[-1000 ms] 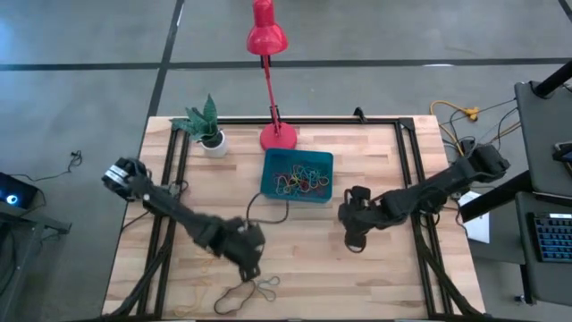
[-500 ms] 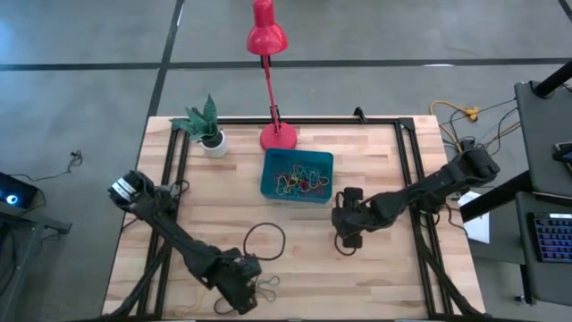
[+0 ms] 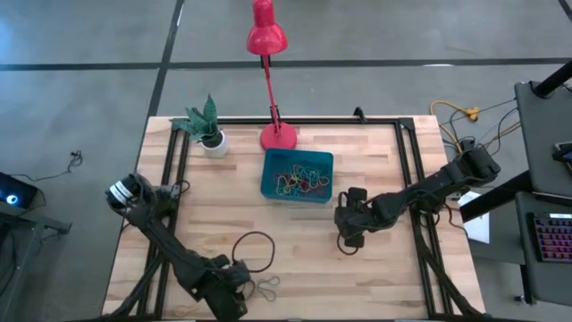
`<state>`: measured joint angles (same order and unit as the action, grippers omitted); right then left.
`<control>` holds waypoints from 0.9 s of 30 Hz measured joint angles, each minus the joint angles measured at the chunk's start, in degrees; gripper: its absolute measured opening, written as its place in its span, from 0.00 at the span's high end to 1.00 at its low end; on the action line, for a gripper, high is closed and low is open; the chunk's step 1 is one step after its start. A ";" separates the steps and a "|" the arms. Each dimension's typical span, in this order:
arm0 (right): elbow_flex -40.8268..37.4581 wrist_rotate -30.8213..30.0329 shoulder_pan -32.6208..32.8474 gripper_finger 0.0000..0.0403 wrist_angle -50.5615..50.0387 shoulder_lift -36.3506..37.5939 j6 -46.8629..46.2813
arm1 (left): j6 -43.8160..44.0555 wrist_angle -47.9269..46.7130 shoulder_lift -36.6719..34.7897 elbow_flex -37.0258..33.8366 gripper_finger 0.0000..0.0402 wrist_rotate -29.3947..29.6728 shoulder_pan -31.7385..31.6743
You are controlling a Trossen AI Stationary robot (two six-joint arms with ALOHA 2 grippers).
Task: Pick and place rubber bands into bin
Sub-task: Put the black rubber band into the blue bin
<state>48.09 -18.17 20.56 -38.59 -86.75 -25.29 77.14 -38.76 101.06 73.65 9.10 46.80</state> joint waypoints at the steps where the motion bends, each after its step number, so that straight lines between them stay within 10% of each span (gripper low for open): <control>1: -0.15 0.00 0.00 0.52 0.07 -0.01 -0.01 | 0.47 -0.77 0.50 -0.06 0.55 0.05 0.25; 15: -0.43 0.02 0.00 0.52 0.38 -0.01 -0.87 | 2.04 -0.73 7.79 -0.90 0.58 -1.66 0.08; 27: -0.52 0.02 -1.16 0.52 3.63 -0.01 -0.25 | 2.01 3.52 7.27 -7.52 0.96 -4.53 -2.99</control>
<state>47.57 -18.16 19.40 -34.96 -86.76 -25.54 79.15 -35.24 108.33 66.13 4.57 43.81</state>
